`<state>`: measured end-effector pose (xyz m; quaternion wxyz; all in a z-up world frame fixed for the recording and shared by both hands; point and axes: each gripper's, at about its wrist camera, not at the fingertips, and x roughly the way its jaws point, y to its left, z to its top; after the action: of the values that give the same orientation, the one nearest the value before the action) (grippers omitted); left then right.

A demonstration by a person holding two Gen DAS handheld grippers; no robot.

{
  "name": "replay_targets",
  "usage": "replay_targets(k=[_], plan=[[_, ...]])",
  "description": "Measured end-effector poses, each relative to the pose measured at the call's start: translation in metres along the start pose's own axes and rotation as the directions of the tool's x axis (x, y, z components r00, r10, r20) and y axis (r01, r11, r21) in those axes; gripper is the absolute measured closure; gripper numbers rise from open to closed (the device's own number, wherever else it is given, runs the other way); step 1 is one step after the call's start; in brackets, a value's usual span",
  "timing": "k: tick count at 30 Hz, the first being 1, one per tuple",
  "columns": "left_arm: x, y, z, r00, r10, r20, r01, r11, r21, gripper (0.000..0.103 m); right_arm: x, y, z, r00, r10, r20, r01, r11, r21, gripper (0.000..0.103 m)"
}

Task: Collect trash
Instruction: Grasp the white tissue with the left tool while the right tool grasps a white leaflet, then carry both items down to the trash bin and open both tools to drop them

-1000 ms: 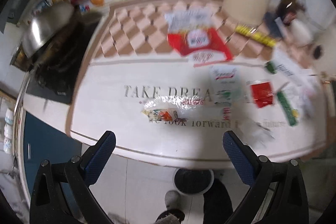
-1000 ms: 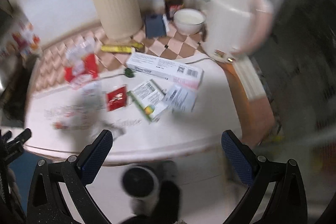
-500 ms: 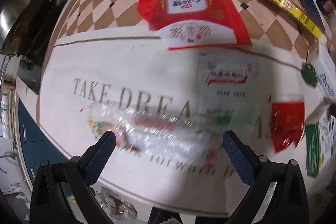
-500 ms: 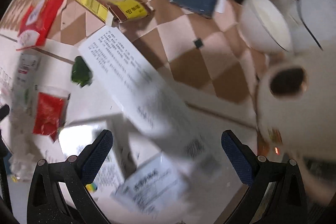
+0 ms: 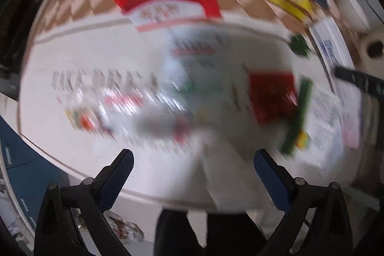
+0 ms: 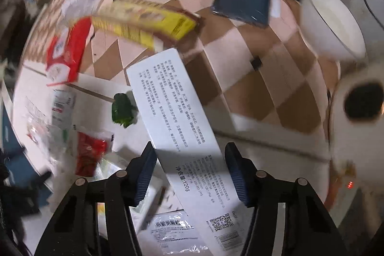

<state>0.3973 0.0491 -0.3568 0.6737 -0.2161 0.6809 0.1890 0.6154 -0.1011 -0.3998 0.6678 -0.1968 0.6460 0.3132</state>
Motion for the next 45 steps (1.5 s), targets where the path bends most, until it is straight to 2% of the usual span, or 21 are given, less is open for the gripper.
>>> replay_targets(k=[3,4,5,6,7,9,13,17,21,26,29,32,34,36,38,41,45], plan=[[0.011,-0.012,-0.014,0.998,-0.050,-0.036,0.050,0.998,0.022,0.007,-0.006,-0.012,-0.022,0.999,-0.008,0.037,0.006,0.998,0.063,0.044],[0.017,-0.017,-0.016,0.997,-0.052,-0.050,0.054,0.998,0.040,0.027,-0.009,-0.016,-0.031,0.999,-0.008,0.045,0.004,0.996,0.091,0.045],[0.022,-0.020,-0.018,0.997,-0.049,-0.063,0.052,0.997,0.052,0.051,-0.013,-0.020,-0.043,0.999,-0.005,0.049,-0.001,0.993,0.119,0.045],[0.028,-0.023,-0.019,0.996,-0.051,-0.075,0.055,0.996,0.063,0.065,-0.024,-0.022,-0.054,0.999,-0.004,0.051,-0.003,0.990,0.140,0.045],[0.032,-0.024,-0.020,0.996,-0.052,-0.079,0.057,0.996,0.065,0.086,-0.026,-0.023,-0.065,0.998,-0.006,0.055,-0.002,0.987,0.160,0.046],[0.028,-0.020,-0.019,0.998,-0.042,-0.041,0.045,0.997,0.066,0.093,-0.038,-0.021,-0.092,0.997,-0.021,0.072,0.006,0.980,0.198,0.046],[0.004,-0.026,-0.028,0.996,0.026,0.086,-0.034,0.995,0.089,0.095,-0.059,-0.011,-0.102,0.987,-0.072,0.141,0.036,0.969,0.245,0.047],[-0.030,-0.008,-0.033,0.978,0.052,0.200,-0.070,0.994,0.084,0.096,-0.090,0.003,-0.104,0.969,-0.116,0.217,0.050,0.956,0.289,0.048],[-0.064,0.005,-0.056,0.954,0.044,0.298,-0.073,0.994,0.087,0.095,-0.122,0.029,-0.119,0.948,-0.136,0.289,0.042,0.950,0.309,0.048],[-0.088,0.028,-0.102,0.925,0.016,0.379,-0.062,0.992,0.109,0.095,-0.158,0.086,-0.172,0.922,-0.123,0.368,0.000,0.949,0.316,0.048],[-0.081,0.050,-0.132,0.921,0.013,0.390,-0.071,0.988,0.134,0.095,-0.162,0.124,-0.220,0.919,-0.098,0.382,-0.041,0.940,0.339,0.048],[-0.058,0.070,-0.165,0.935,0.013,0.354,-0.075,0.984,0.162,0.095,-0.150,0.163,-0.276,0.922,-0.079,0.378,-0.076,0.922,0.379,0.048],[-0.029,0.085,-0.184,0.955,0.020,0.295,-0.071,0.984,0.164,0.095,-0.131,0.182,-0.308,0.931,-0.071,0.359,-0.089,0.907,0.412,0.048],[0.012,0.099,-0.200,0.978,0.023,0.207,-0.056,0.986,0.158,0.095,-0.099,0.198,-0.342,0.947,-0.049,0.317,-0.107,0.884,0.455,0.048],[0.051,0.108,-0.212,0.990,0.037,0.138,-0.059,0.986,0.156,0.095,-0.052,0.213,-0.371,0.973,-0.012,0.229,-0.102,0.871,0.480,0.048],[0.125,0.116,-0.225,0.998,0.050,0.028,-0.054,0.986,0.159,0.095,0.021,0.227,-0.399,0.992,0.038,0.117,-0.091,0.866,0.492,0.048],[0.239,0.129,-0.231,0.993,0.045,-0.111,-0.032,0.992,0.118,0.095,0.133,0.241,-0.426,0.996,0.092,-0.017,-0.072,0.869,0.489,0.048]])
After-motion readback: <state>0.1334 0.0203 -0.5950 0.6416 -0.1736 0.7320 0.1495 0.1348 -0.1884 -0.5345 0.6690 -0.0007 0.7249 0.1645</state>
